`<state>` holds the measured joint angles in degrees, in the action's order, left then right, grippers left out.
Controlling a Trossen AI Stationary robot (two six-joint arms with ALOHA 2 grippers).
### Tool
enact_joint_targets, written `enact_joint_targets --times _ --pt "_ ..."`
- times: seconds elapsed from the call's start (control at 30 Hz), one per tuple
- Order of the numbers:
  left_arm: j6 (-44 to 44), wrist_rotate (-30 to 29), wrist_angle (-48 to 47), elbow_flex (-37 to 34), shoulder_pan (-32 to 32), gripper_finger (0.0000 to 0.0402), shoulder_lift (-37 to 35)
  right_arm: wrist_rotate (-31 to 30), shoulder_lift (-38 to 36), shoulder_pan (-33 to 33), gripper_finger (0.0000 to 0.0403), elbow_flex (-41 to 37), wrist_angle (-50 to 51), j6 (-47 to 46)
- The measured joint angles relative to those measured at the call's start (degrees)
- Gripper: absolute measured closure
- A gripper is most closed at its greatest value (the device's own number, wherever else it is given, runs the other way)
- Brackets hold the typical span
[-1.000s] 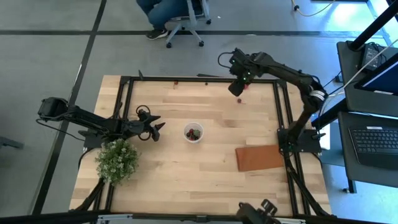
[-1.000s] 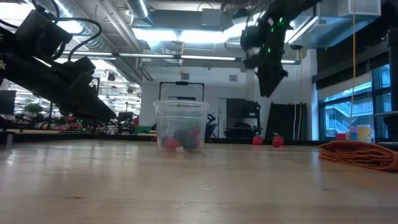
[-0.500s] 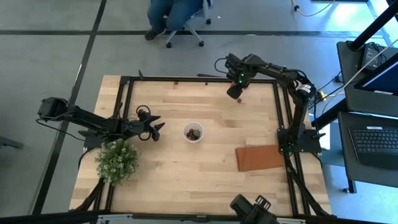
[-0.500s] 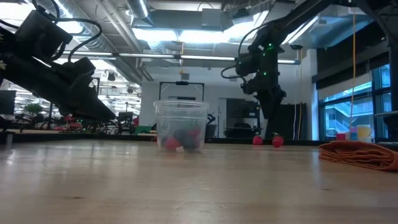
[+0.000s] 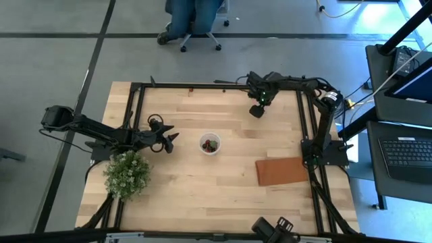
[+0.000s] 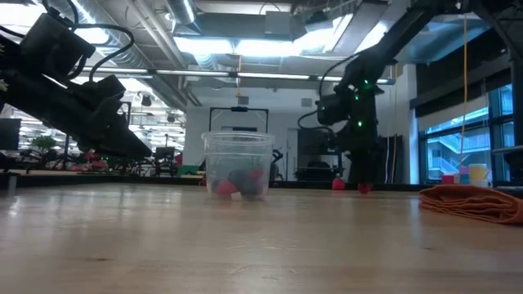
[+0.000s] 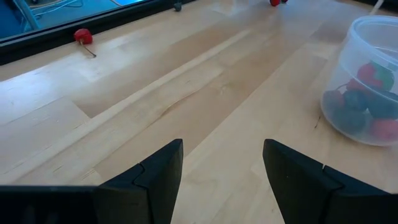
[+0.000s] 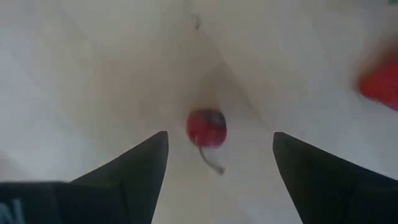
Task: Pick and placing Produce into tupperware
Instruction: Put the bottom red cherry into the bin
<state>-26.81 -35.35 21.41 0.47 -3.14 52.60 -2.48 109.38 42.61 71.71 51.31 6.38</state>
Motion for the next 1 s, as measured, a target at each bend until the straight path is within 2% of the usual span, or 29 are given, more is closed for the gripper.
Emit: enact_joint_targets --times 0.33,0.7,1.0 --pt "0.0 -0.1 0.0 0.0 0.0 0.0187 0.0 0.5 -0.5 0.0 0.0134 -6.2 -9.2 0.1" --pt "0.0 -0.8 0.0 0.0 0.0 0.0187 0.0 1.0 -0.3 -0.1 0.0242 -6.3 -9.2 0.1" --pt "0.0 -2.1 0.0 0.0 0.0 0.0187 0.0 0.4 -0.5 -0.8 0.0306 -6.1 -9.0 0.0"
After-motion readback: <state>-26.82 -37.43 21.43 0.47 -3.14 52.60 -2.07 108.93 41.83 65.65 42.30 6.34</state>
